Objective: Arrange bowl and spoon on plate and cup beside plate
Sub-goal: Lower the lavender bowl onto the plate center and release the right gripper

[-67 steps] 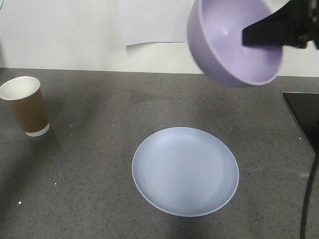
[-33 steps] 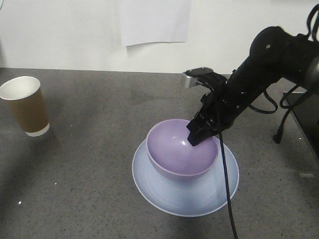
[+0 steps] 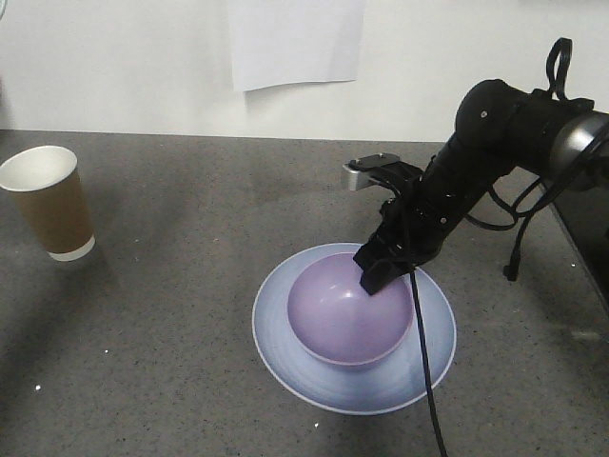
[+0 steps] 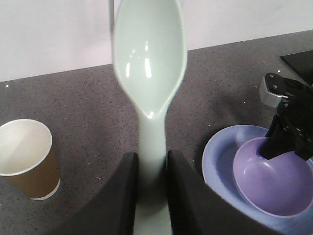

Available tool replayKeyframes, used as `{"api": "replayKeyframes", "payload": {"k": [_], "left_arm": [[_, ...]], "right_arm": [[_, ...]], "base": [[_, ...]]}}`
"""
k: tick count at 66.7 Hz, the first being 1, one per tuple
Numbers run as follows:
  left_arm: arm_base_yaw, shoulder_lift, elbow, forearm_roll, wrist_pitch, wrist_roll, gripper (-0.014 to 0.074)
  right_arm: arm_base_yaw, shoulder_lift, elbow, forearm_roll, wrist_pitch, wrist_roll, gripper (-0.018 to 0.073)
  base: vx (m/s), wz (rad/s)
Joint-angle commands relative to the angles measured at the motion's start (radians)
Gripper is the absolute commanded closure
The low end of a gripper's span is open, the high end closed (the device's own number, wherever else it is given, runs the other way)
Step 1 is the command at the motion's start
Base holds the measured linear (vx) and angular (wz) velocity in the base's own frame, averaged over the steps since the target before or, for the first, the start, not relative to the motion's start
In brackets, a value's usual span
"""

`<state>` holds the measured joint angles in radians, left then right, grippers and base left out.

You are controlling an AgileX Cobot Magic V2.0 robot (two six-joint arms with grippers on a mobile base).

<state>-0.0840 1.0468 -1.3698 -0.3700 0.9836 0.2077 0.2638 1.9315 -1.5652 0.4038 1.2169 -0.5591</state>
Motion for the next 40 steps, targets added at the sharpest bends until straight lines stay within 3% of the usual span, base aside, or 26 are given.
{"api": "replayKeyframes", "payload": {"k": [1, 18, 40], "left_arm": [[-0.001, -0.014, -0.025, -0.027, -0.069, 0.0, 0.0603], [-0.001, -0.014, -0.025, -0.027, -0.067, 0.0, 0.0603], [-0.001, -0.014, -0.025, -0.027, -0.051, 0.0, 0.0603]], "right_arm": [[0.002, -0.048, -0.027, 0.025, -0.011, -0.006, 0.0364], [0.002, -0.059, -0.032, 0.026, -0.028, -0.001, 0.0162], [-0.003, -0.174, -0.198, 0.016, -0.006, 0.074, 0.016]], "base": [[0.0, 0.0], [0.0, 0.0], [0.0, 0.0]]}}
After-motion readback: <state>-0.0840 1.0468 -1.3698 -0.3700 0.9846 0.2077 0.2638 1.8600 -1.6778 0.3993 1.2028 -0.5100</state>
